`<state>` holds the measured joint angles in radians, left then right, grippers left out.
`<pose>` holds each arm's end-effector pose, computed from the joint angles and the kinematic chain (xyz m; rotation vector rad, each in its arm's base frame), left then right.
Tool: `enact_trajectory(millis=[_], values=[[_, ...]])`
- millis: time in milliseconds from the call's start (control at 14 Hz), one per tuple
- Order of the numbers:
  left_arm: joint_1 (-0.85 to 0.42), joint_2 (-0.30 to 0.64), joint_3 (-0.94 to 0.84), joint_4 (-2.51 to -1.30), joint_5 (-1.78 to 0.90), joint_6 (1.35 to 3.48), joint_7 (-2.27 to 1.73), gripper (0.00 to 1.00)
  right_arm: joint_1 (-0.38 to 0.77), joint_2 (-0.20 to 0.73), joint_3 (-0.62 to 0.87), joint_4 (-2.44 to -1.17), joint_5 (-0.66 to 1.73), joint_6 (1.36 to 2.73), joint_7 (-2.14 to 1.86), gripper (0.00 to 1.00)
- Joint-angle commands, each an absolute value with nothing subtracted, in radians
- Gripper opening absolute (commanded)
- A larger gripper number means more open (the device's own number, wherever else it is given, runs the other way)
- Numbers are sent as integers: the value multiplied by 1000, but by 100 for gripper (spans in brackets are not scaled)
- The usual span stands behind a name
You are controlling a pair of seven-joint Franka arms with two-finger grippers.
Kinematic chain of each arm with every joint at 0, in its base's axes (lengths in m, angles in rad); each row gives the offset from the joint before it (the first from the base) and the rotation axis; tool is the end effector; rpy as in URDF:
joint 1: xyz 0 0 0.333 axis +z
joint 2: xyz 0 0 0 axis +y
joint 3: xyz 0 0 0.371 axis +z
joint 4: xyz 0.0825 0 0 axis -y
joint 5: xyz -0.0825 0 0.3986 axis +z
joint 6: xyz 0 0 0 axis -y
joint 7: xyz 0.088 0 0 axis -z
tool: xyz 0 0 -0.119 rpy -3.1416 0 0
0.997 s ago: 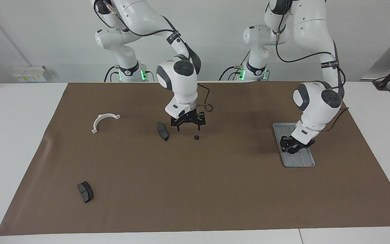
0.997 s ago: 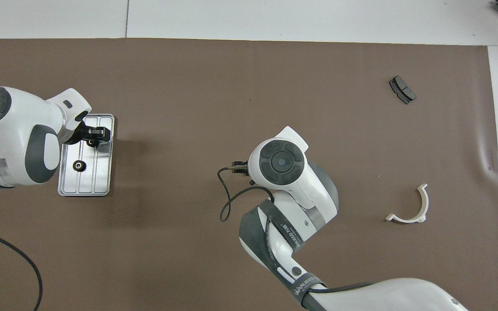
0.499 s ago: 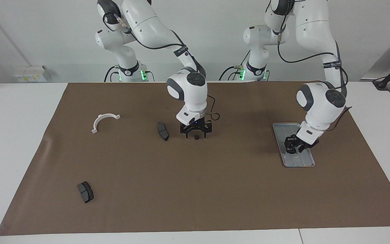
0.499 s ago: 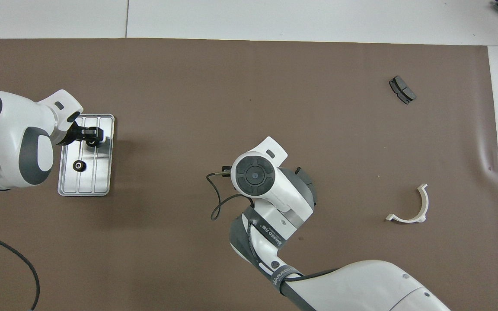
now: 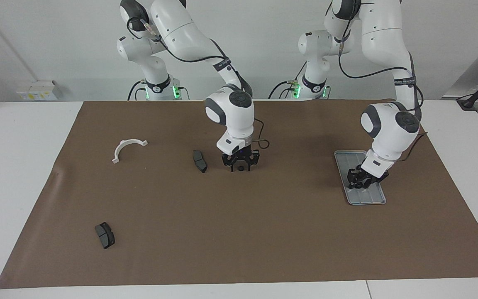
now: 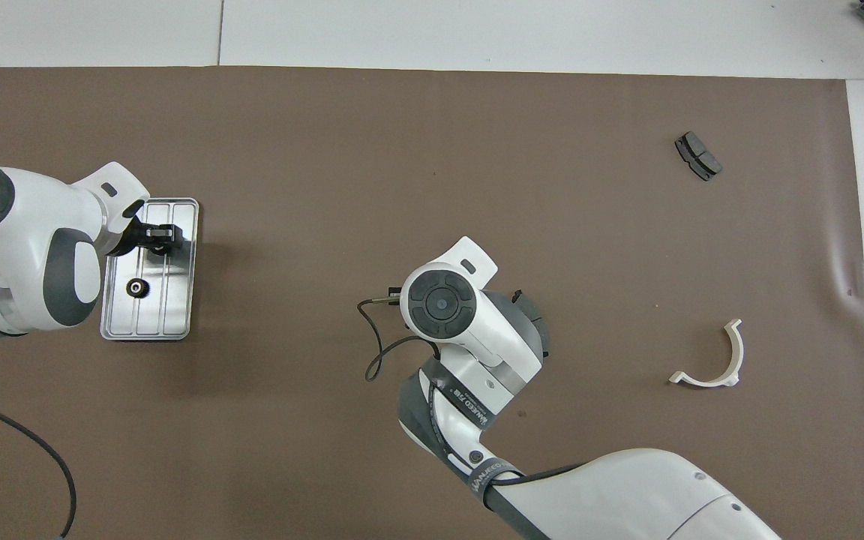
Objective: Place bearing gear from tray to pile
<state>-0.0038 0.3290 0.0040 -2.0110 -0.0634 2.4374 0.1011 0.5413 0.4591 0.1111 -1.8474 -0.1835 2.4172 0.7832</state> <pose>0.6409 -0.0006 0.3296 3.0995 -0.0850 0.1542 0.5540 0.4114 0.3159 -3.1188 0.0226 -0.2188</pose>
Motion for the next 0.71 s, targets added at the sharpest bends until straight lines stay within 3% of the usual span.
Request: enact_trajectory(millis=[0,356,641], values=[[2,321,2,-2031,-74,2450,117,40,538,474,114,-1835,-206,2428,816,10],[2,321,3,-2031,-74,2435,117,0,444,416,110,-1836,-206,2428,795,8],[-50,350,-2,-1860,-74,2272,22,0,303,410,110,-1830,-206,2436,685,8]])
